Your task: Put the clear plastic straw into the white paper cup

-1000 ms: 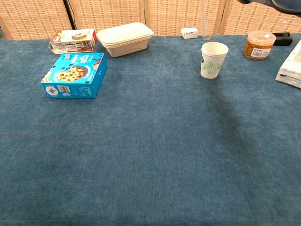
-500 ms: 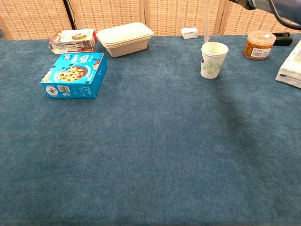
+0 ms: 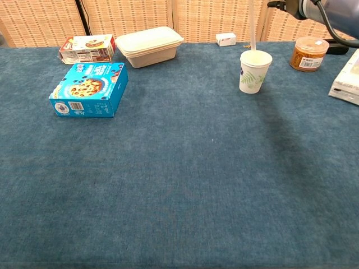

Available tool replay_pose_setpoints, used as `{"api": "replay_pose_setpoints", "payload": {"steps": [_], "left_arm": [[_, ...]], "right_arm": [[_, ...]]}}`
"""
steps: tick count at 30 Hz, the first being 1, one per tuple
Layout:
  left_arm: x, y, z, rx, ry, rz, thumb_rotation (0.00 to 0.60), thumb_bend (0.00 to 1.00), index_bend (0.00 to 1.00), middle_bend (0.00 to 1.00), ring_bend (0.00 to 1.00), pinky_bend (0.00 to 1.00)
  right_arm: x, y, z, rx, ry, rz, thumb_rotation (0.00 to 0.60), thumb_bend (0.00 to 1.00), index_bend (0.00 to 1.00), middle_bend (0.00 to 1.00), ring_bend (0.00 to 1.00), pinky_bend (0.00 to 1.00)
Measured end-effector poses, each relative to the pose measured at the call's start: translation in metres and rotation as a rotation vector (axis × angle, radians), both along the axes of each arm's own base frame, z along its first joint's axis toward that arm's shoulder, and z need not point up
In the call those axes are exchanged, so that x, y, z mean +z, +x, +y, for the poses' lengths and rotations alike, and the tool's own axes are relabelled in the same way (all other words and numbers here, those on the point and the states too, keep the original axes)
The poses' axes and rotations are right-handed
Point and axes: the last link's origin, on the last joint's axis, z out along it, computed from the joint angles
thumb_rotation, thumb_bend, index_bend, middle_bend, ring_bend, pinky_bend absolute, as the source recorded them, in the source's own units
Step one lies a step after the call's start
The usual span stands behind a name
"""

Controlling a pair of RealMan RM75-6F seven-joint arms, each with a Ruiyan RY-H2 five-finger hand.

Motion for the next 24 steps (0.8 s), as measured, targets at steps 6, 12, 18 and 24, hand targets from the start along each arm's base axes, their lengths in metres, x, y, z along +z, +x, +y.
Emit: {"api": "replay_pose_setpoints", "payload": {"steps": [6, 12, 18, 24], "left_arm": [[0.0, 0.0, 0.0, 0.001, 0.0, -0.001, 0.6, 0.0, 0.0, 0.0, 0.0, 0.0], [0.0, 0.0, 0.0, -0.001, -0.003, -0.003, 0.6, 0.0, 0.0, 0.0, 0.0, 0.0], [0.0, 0.0, 0.0, -0.001, -0.005, -0.006, 0.6, 0.0, 0.0, 0.0, 0.0, 0.0], [0.001, -0.001, 0.0, 0.001, -0.005, -0.008, 0.6, 0.0, 0.0, 0.0, 0.0, 0.0]], "right_arm": [[-0.006, -0.009, -0.001, -0.015, 0.007, 0.018, 0.6, 0.57, 0.58, 0.0, 0.0, 0.0], [-0.012, -0.016, 0.0, -0.019, 0.016, 0.039, 0.6, 0.57, 0.58, 0.0, 0.0, 0.0], [-0.022, -0.024, 0.002, -0.026, 0.033, 0.057, 0.6, 0.57, 0.58, 0.0, 0.0, 0.0], [-0.029, -0.028, 0.004, -0.013, 0.04, 0.086, 0.6, 0.57, 0.51, 0.0, 0.0, 0.0]]}}
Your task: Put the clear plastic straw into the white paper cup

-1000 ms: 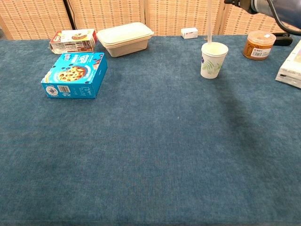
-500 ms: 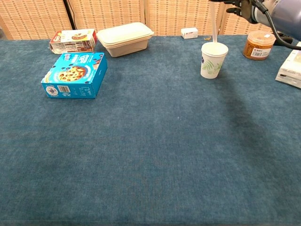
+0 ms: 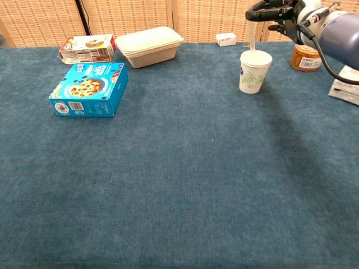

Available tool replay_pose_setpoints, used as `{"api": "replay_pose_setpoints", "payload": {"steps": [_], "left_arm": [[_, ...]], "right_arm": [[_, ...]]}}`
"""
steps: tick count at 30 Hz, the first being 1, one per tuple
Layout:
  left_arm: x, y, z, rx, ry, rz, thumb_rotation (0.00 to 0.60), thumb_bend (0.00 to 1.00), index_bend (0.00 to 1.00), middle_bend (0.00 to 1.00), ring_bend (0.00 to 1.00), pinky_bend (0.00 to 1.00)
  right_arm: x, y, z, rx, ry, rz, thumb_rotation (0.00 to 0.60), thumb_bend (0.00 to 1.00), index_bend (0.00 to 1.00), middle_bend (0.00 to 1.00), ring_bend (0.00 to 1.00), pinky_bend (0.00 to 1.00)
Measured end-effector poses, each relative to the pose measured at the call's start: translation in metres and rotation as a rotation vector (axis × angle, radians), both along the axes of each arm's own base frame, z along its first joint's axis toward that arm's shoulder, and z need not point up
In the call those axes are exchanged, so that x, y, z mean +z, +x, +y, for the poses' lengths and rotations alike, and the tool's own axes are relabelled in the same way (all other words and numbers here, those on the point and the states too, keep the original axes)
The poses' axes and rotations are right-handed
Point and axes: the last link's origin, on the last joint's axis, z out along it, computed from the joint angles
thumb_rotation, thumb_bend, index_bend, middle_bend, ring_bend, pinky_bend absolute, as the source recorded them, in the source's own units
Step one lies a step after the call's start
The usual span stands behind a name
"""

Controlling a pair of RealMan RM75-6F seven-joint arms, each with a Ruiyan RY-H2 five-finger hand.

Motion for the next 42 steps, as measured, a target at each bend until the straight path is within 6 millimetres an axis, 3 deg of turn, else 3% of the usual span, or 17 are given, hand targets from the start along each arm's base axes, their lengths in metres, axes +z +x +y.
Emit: {"api": "replay_pose_setpoints", "payload": {"steps": [3, 8, 11, 19, 24, 27, 29, 31, 37, 42], "left_arm": [[0.0, 0.0, 0.0, 0.0, 0.0, -0.001, 0.6, 0.0, 0.0, 0.0, 0.0, 0.0], [0.0, 0.0, 0.0, 0.0, 0.001, -0.001, 0.6, 0.0, 0.0, 0.0, 0.0, 0.0], [0.001, -0.001, 0.0, 0.001, 0.004, -0.002, 0.6, 0.0, 0.0, 0.0, 0.0, 0.0], [0.001, 0.0, 0.0, -0.002, -0.001, -0.003, 0.6, 0.0, 0.0, 0.0, 0.0, 0.0], [0.001, 0.0, -0.001, -0.01, -0.004, -0.003, 0.6, 0.0, 0.0, 0.0, 0.0, 0.0], [0.001, 0.0, -0.003, -0.016, -0.006, -0.003, 0.6, 0.0, 0.0, 0.0, 0.0, 0.0], [0.0, 0.001, -0.005, -0.021, -0.008, -0.002, 0.6, 0.0, 0.0, 0.0, 0.0, 0.0], [0.0, 0.001, -0.007, -0.026, -0.009, -0.001, 0.6, 0.0, 0.0, 0.0, 0.0, 0.0], [-0.002, 0.002, -0.014, -0.036, -0.011, -0.005, 0.6, 0.0, 0.0, 0.0, 0.0, 0.0], [-0.006, 0.001, -0.022, -0.037, -0.01, -0.01, 0.6, 0.0, 0.0, 0.0, 0.0, 0.0]], "right_arm": [[-0.003, -0.001, 0.001, 0.01, 0.002, 0.015, 0.6, 0.57, 0.44, 0.0, 0.0, 0.0], [-0.006, -0.004, 0.003, 0.028, 0.009, 0.04, 0.6, 0.57, 0.15, 0.0, 0.0, 0.0], [-0.007, -0.004, 0.004, 0.051, 0.004, 0.064, 0.6, 0.57, 0.07, 0.0, 0.0, 0.0], [0.001, -0.004, 0.007, 0.106, -0.062, 0.071, 0.6, 0.57, 0.05, 0.0, 0.0, 0.0], [0.017, -0.002, 0.012, 0.16, -0.12, 0.101, 0.6, 0.56, 0.05, 0.0, 0.0, 0.0], [0.032, -0.006, 0.019, 0.21, -0.156, 0.165, 0.6, 0.35, 0.05, 0.0, 0.0, 0.0], [0.044, -0.014, 0.027, 0.245, -0.178, 0.238, 0.6, 0.13, 0.02, 0.0, 0.0, 0.0], [0.055, -0.022, 0.033, 0.27, -0.197, 0.319, 0.6, 0.02, 0.0, 0.0, 0.0, 0.0], [0.089, -0.057, 0.064, 0.331, -0.242, 0.662, 0.6, 0.0, 0.0, 0.0, 0.0, 0.0], [0.112, -0.09, 0.111, 0.324, -0.243, 0.919, 0.6, 0.0, 0.0, 0.0, 0.0, 0.0]]}}
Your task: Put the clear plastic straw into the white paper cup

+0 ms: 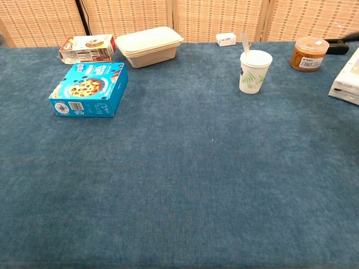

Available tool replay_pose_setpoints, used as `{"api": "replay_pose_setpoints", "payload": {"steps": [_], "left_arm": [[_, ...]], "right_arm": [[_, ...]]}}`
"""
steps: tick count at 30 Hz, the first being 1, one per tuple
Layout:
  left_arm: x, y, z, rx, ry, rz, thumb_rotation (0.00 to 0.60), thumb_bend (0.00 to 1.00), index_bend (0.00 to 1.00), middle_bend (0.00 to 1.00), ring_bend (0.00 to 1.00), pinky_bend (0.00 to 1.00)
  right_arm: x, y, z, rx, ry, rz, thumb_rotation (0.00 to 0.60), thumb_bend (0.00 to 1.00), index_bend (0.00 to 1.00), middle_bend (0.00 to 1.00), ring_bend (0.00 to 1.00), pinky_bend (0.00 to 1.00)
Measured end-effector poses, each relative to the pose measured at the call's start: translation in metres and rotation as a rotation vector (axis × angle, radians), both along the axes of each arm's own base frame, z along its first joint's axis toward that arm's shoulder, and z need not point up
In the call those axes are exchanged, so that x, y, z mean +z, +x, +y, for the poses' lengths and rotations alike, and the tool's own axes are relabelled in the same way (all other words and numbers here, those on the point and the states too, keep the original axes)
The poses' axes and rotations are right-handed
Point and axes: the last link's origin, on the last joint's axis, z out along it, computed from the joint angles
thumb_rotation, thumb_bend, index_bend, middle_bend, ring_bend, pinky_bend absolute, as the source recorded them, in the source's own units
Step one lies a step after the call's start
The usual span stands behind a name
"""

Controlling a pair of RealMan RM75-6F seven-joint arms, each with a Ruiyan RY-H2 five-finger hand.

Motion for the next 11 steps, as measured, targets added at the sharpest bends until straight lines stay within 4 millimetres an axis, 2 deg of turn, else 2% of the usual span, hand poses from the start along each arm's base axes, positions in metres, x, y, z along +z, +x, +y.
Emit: {"api": "replay_pose_setpoints", "payload": {"steps": [5, 11], "left_arm": [[-0.007, -0.001, -0.009, -0.01, 0.021, 0.048, 0.6, 0.0, 0.0, 0.0, 0.0, 0.0], [-0.014, -0.002, -0.018, -0.028, 0.029, 0.083, 0.6, 0.0, 0.0, 0.0, 0.0, 0.0]], "right_arm": [[0.006, -0.029, 0.061, -0.075, -0.037, 0.127, 0.6, 0.0, 0.0, 0.0, 0.0, 0.0], [0.002, -0.052, 0.109, -0.155, -0.107, 0.233, 0.6, 0.0, 0.0, 0.0, 0.0, 0.0]]}}
